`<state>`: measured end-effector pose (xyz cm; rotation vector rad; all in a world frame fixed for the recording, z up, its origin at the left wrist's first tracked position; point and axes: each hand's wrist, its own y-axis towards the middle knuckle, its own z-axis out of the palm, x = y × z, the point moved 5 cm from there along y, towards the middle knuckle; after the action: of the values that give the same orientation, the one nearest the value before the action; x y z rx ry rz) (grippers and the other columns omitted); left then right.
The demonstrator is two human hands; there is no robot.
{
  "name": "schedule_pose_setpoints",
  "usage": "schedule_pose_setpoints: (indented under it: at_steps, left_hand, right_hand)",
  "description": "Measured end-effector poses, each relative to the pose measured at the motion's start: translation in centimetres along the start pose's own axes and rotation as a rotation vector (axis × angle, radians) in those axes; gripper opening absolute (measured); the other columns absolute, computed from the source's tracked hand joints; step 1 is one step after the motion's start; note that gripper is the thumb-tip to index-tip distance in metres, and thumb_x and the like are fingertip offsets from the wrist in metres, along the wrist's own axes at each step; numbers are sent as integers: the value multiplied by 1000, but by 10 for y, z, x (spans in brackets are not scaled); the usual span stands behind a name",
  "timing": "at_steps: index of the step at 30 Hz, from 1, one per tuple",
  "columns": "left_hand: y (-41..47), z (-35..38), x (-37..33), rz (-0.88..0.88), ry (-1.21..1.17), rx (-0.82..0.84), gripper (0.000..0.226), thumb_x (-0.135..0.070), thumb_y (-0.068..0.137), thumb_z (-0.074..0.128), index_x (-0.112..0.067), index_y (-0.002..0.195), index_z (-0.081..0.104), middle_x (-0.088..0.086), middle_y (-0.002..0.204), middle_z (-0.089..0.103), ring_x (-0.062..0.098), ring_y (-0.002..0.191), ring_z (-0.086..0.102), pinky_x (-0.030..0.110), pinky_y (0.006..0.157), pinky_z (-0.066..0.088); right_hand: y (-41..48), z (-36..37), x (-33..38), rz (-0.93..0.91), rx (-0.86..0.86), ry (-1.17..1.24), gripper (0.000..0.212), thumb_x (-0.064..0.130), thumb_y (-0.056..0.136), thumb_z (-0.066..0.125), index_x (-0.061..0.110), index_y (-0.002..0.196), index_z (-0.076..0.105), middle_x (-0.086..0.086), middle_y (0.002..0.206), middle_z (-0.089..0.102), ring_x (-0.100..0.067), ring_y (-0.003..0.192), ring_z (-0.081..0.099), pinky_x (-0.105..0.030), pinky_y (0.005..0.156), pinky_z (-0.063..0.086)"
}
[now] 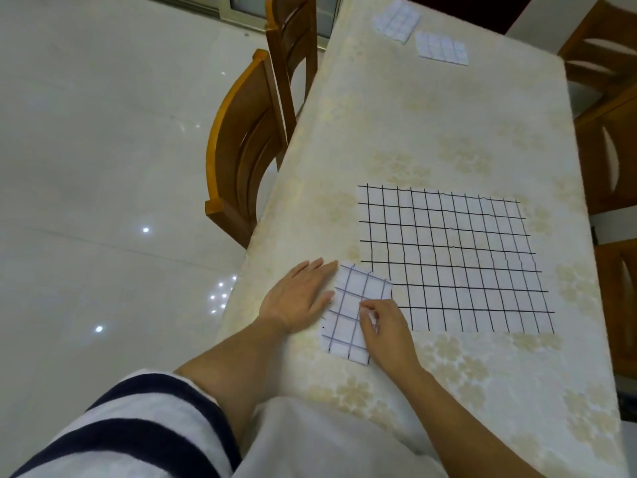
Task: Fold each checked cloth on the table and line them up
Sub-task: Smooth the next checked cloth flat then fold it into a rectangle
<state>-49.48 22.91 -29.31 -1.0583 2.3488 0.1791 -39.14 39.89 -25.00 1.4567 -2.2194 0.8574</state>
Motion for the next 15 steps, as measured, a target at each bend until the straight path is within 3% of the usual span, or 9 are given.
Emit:
schedule_pose_setpoints:
  at_steps: [3,6,9,12,15]
  left_hand:
    - [1,7,1,60,134,37,67,-68,101,23,-36,160,15,-12,167,15,10,155,6,32,126,3]
    - [2,12,3,68,177,31,61,-64,103,25,-39,158,21,-12,168,13,11,155,3,33,126,2]
    - [2,11,1,38,170,6,56,-57,105,23,-39,158,20,-14,167,15,10,154,4,30,124,-1]
    - [6,6,-7,6,109,-64,50,-47,107,27,-36,156,28,-12,161,30,13,150,22,30,122,10]
    - [21,-1,-17,-42,38,-122,48,-39,106,40,-28,153,38,-6,152,44,18,138,38,31,116,22]
  right_hand:
    - [-5,7,-18,43,42,-95,38,24,99,55,12,135,58,-6,129,50,-19,117,52,-25,100,41]
    - [-7,6,-22,94,-19,-29,36,23,98,57,13,132,57,-2,124,47,-15,103,53,-22,91,42]
    - [-4,-3,-32,283,-149,124,34,24,96,62,9,124,51,-6,117,52,-18,96,56,-28,81,47]
    - [1,1,-47,487,-59,241,37,33,94,64,10,120,51,-7,101,65,-21,87,62,-31,77,47]
    - [9,7,-56,530,-24,230,26,38,92,66,16,104,61,-5,97,70,-24,87,67,-34,79,52]
